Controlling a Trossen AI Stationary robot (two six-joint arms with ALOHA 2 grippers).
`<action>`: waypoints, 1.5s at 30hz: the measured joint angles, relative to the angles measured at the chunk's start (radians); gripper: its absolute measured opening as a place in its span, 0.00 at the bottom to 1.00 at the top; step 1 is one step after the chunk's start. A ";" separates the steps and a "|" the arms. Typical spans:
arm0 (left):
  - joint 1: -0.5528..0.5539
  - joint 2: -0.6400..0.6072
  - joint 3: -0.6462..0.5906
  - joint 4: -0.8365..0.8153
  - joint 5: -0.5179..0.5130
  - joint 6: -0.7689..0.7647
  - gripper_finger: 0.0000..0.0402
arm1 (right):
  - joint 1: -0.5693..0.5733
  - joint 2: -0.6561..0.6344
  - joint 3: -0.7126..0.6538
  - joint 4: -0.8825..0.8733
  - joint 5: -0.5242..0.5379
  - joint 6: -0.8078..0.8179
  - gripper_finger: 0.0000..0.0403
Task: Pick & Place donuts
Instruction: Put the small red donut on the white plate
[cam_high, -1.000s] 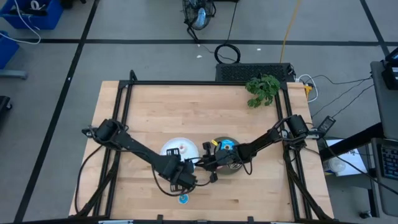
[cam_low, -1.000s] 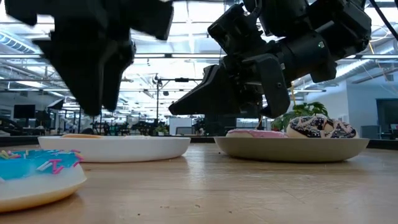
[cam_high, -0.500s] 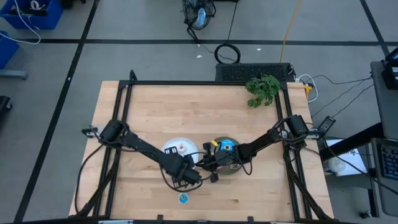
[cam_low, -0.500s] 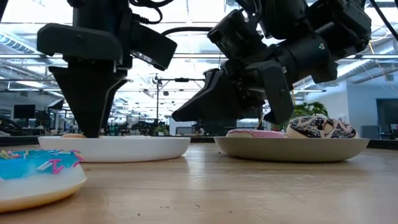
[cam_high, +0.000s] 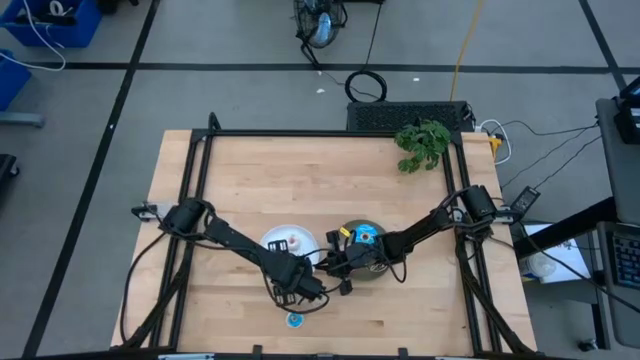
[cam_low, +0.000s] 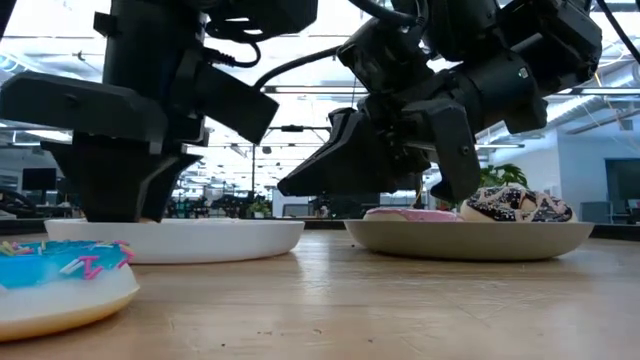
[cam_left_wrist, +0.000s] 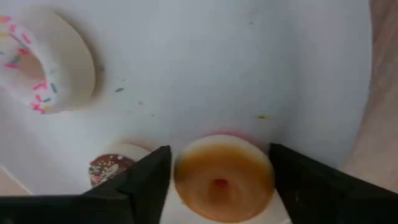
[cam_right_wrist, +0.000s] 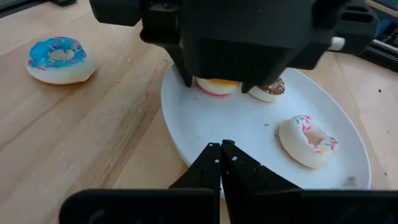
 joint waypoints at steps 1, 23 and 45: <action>0.000 0.000 0.000 0.001 0.001 0.003 0.59 | 0.000 0.000 0.000 0.000 0.000 0.000 0.00; 0.003 -0.052 -0.001 0.006 -0.001 0.019 0.09 | 0.000 0.000 0.000 0.006 0.000 -0.010 0.00; -0.110 -0.499 -0.256 0.634 -0.252 0.171 0.06 | 0.154 -0.121 -0.001 -0.161 0.264 -0.465 0.00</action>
